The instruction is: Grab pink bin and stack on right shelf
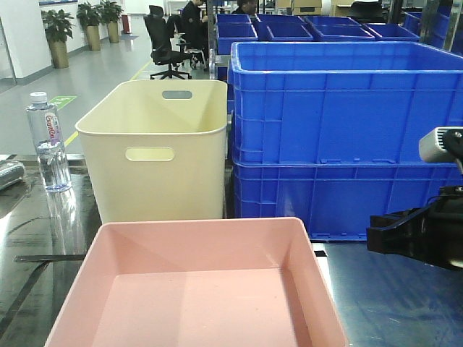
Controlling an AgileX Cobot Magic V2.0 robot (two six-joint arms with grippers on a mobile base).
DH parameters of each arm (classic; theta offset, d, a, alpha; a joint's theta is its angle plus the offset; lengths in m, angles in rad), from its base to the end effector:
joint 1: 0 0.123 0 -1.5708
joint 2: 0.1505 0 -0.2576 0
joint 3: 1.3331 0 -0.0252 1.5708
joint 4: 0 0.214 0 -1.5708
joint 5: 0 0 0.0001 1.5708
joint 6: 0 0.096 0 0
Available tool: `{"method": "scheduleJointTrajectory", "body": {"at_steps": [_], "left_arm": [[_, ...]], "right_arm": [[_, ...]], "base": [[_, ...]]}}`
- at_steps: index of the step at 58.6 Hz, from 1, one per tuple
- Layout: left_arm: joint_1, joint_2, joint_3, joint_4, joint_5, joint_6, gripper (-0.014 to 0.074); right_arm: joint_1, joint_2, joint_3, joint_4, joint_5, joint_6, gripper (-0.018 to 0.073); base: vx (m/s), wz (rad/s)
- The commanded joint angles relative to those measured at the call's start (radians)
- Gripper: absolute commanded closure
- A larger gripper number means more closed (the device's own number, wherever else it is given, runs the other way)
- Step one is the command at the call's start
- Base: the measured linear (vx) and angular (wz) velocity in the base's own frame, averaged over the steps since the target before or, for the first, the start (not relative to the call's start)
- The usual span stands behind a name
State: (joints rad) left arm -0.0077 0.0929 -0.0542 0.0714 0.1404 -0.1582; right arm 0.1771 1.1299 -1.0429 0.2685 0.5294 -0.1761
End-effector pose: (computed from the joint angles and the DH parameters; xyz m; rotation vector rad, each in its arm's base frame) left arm 0.0581 0.0005 0.2118 -0.0739 1.6611 -0.0639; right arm 0.2173 0.0520 0.3482 -0.2074 2.0812 0.2823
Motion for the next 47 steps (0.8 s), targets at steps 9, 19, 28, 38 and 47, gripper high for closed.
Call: {"method": "scheduleJointTrajectory", "body": {"at_steps": [9, 19, 28, 38, 47], "left_arm": [[0.027, -0.105, 0.093, 0.002, -0.037, -0.009, 0.0604], [0.027, -0.087, 0.089, 0.002, -0.006, -0.009, 0.0604], [0.027, -0.087, 0.089, 0.002, -0.005, -0.009, 0.0604], [0.027, -0.087, 0.089, 0.002, -0.005, -0.009, 0.0604], [0.027, -0.087, 0.089, 0.002, -0.005, -0.009, 0.0604]], "right_arm": [[-0.006, -0.022, -0.030, 0.004, -0.064, -0.004, 0.0572], [-0.006, -0.019, -0.030, 0.004, -0.062, -0.004, 0.0572], [-0.006, -0.020, -0.030, 0.004, -0.062, -0.004, 0.0572], [-0.006, -0.020, -0.030, 0.004, -0.062, -0.004, 0.0572], [-0.006, -0.016, -0.030, -0.001, -0.063, -0.004, 0.0572]], "base": [[0.00, 0.00], [0.00, 0.00], [0.00, 0.00], [0.00, 0.00], [0.00, 0.00]]}}
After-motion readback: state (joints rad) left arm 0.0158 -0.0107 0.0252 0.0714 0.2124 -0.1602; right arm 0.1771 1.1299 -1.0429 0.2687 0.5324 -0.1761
